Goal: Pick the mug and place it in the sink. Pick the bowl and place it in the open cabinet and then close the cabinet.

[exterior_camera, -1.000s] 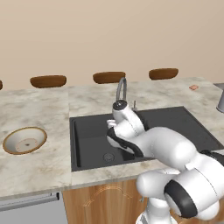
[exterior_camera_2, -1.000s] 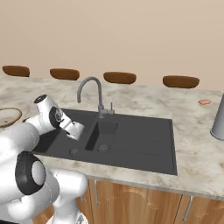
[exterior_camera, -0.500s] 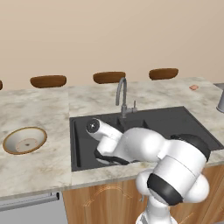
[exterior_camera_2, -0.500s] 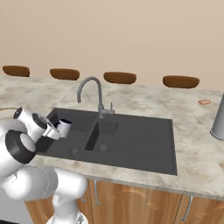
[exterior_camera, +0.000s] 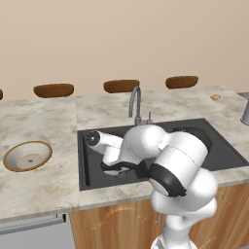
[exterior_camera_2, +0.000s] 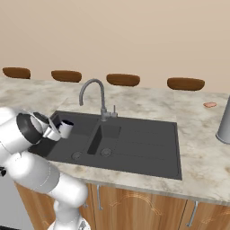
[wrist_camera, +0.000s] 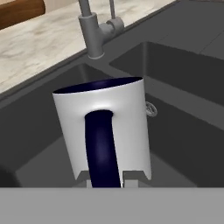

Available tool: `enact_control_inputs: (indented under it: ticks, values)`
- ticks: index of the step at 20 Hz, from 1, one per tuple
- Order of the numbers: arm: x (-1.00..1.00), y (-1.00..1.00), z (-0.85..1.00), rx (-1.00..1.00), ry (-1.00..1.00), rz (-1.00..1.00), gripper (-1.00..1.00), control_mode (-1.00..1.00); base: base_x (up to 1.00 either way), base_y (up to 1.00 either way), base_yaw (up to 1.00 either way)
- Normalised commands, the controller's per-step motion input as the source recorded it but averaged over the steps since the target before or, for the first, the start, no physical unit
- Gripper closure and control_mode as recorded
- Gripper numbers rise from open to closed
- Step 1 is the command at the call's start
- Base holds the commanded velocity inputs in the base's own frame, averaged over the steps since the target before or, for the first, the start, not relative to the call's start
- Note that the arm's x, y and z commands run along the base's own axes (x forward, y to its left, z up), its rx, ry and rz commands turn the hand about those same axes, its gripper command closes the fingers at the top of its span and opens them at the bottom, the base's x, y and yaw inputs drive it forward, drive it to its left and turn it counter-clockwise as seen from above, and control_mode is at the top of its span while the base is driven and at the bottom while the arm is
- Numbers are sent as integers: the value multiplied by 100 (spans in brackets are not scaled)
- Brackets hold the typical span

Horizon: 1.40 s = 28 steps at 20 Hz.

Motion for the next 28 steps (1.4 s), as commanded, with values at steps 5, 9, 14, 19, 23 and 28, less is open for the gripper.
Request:
enact_control_inputs:
  ticks: [5,9,14,19,23,28]
  values:
    - [1,-1,-15,4,0,0,100,-100,0,0,0]
    - [0,-16,-21,3,0,0,100,-100,0,0,0]
    - [0,-24,-19,4,0,0,100,-100,0,0,0]
    - [0,-16,-21,2,-3,2,100,-100,0,0,0]
    - [1,-18,-23,2,-9,5,100,-100,0,0,0]
    - [9,-13,-18,1,-13,8,100,-100,0,0,0]
